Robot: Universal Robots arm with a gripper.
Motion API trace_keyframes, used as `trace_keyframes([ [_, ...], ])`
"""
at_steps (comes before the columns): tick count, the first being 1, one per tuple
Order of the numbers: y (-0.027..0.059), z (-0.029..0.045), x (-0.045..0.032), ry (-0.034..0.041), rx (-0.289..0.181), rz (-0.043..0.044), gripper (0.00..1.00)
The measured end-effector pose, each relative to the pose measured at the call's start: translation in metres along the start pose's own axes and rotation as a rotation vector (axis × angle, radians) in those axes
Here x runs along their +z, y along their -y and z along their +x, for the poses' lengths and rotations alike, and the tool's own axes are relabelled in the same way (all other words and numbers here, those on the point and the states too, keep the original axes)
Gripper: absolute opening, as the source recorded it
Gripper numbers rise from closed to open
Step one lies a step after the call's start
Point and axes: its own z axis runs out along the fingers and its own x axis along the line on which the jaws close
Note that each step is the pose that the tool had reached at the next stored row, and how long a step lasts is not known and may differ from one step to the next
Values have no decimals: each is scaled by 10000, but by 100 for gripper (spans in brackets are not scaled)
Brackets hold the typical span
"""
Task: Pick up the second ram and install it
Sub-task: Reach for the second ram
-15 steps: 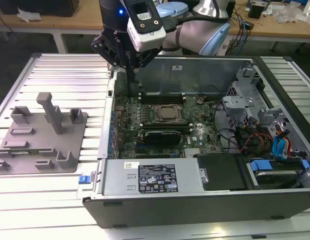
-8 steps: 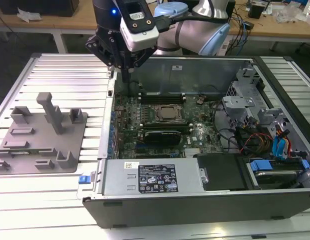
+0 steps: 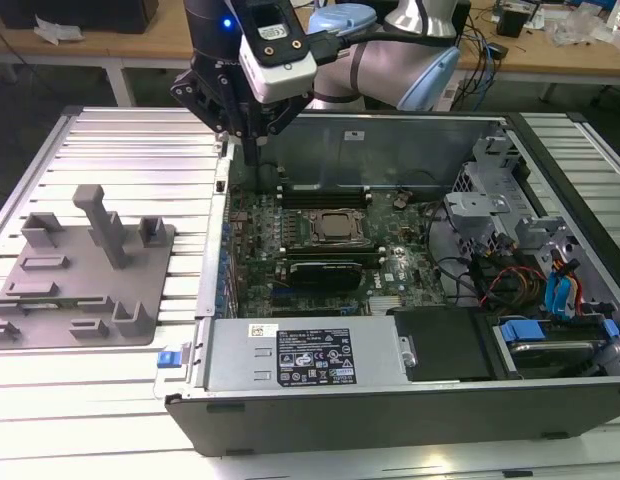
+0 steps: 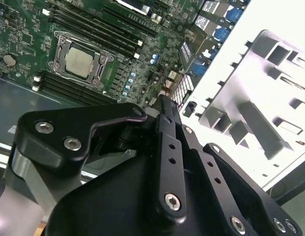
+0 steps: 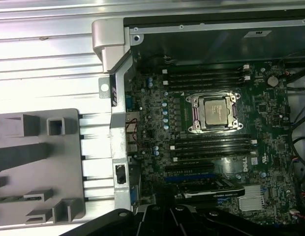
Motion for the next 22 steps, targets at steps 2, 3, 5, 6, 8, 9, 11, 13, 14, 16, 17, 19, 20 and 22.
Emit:
trace_keyframes([
  [2,2,17,-1,-1,0,0,8],
  [3,3,42,-1,0,0,0,8],
  [5,6,75,-2,0,0,0,8],
  [6,7,88,-3,0,0,0,8],
  [8,9,117,-3,0,1,0,8],
  [9,9,128,-3,0,1,0,8],
  [11,11,151,-4,-1,1,0,8],
  [13,14,185,-5,-1,1,0,8],
  [14,14,193,-5,0,1,0,8],
  [16,16,218,-6,-1,0,0,8],
  [17,18,237,-6,-1,0,0,8],
  [19,20,263,-7,0,0,0,8],
  [20,22,288,-8,0,0,0,8],
  [22,25,334,-9,0,1,0,8],
])
